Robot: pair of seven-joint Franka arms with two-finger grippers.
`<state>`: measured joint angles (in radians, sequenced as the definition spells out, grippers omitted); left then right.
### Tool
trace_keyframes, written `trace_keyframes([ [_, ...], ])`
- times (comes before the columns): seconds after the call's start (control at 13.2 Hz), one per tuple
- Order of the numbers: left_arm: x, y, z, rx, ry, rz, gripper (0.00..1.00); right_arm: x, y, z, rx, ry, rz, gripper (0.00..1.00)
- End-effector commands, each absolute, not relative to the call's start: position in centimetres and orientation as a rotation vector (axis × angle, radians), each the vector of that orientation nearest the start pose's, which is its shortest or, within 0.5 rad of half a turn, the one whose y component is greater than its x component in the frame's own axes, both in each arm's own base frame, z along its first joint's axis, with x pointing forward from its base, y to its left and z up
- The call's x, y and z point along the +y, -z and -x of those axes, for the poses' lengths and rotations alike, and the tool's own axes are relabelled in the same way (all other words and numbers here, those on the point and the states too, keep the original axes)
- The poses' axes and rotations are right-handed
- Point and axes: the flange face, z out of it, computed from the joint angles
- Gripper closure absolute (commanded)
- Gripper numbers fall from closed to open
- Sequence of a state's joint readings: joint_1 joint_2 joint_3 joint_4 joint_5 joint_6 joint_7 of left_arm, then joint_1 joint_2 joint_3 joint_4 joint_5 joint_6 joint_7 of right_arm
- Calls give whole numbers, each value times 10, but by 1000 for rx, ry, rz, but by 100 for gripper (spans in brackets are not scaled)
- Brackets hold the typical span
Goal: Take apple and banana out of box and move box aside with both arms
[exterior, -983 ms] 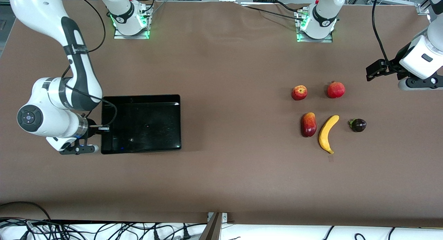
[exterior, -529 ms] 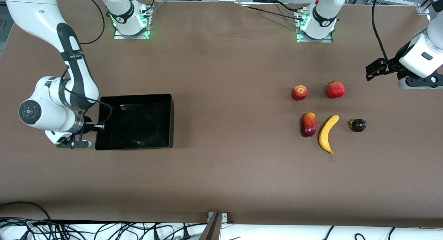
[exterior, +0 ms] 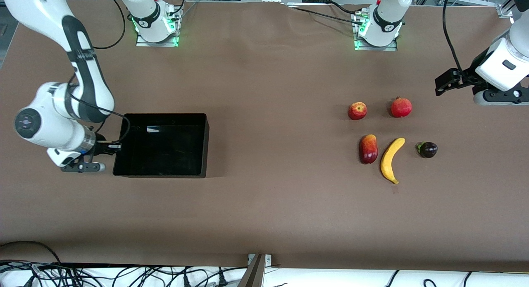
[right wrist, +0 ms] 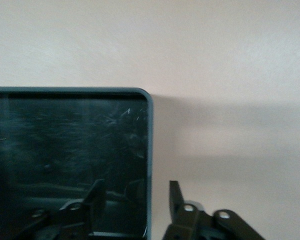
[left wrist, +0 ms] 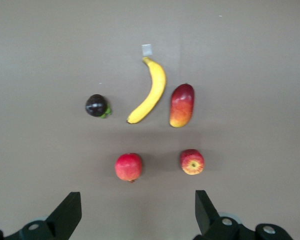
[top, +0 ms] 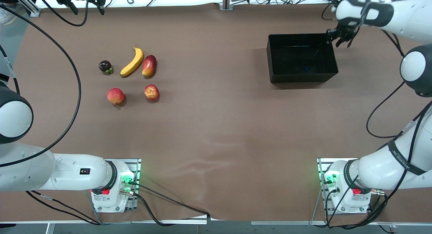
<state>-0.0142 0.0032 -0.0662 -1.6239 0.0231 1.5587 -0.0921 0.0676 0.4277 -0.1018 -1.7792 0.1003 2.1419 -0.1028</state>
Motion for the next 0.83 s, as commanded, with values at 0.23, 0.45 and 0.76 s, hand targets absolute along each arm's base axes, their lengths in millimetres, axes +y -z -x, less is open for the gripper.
trace_keyframes([
  [0.23,-53,-605,-547,7,-120,3132,0,8,-472,-660,-118,-149,3061,0],
  [0.45,-58,-607,-546,17,-112,3131,0,9,-538,-626,-116,-134,3063,0],
  [0.76,-58,-609,-547,17,-107,3132,0,8,-579,-565,-126,-170,3052,0],
])
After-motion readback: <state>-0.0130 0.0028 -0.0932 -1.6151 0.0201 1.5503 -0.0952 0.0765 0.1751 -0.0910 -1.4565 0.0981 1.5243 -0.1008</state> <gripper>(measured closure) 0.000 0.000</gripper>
